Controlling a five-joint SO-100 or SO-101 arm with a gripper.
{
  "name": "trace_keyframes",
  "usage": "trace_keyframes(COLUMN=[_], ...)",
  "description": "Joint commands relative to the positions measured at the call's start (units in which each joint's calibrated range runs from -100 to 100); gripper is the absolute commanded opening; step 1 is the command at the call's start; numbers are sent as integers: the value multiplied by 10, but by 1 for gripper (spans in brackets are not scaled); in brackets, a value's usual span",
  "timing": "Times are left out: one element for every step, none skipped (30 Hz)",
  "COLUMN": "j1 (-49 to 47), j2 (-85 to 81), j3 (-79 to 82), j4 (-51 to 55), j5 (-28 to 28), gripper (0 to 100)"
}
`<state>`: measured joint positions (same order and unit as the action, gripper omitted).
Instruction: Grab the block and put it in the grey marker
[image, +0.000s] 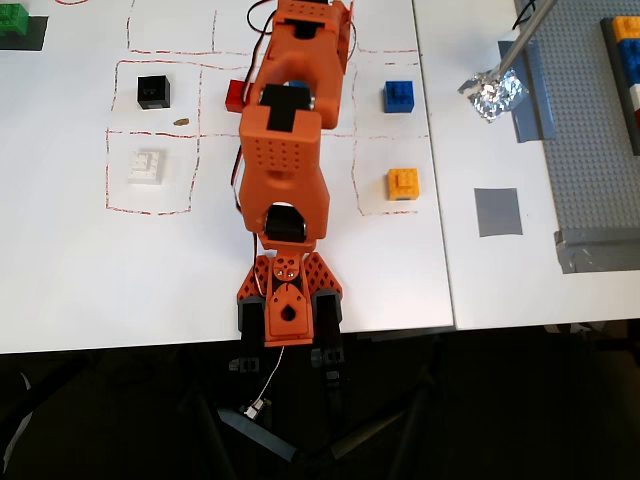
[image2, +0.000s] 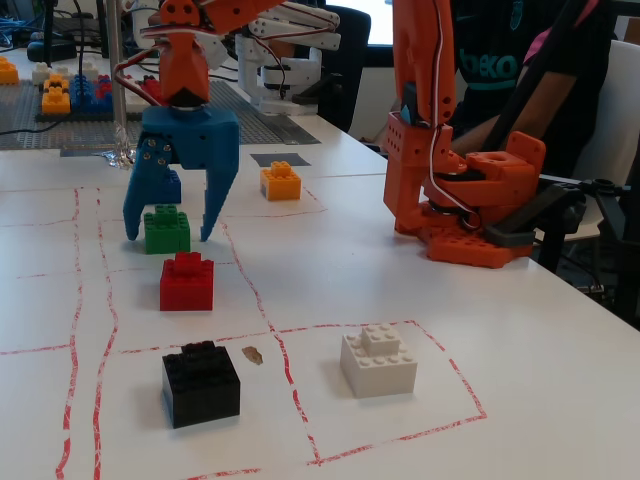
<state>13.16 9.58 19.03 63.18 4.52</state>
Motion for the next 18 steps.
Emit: trace_keyframes(j1=[-6,-6,-6,-6,-5,-5,-4,-3,-2,-2,-2,-1,-1,-1,-2,-2,-1,1], j2=[-19,-20,-23,-27,-32,-38,-45,-52,-61,-72,-83,-95,-111,-127,-145,-162,-177,-194], j3=[-33,-33,-33,-32,-31,-30,-27,-26,-25,-26,-32,-35,-35,-34,-33,-31,-29,-28], j4=[-19,-20,-20,-20,-20,-20,-20,-20,-16,-9,3,15,22,32,43,54,65,77], j5=[9,11,13,15,16,18,19,22,25,25,25,25,26,28,30,33,34,35], gripper=[18,15,13,10,8,7,5,3,2,0,0,0,0,0,0,0,0,0])
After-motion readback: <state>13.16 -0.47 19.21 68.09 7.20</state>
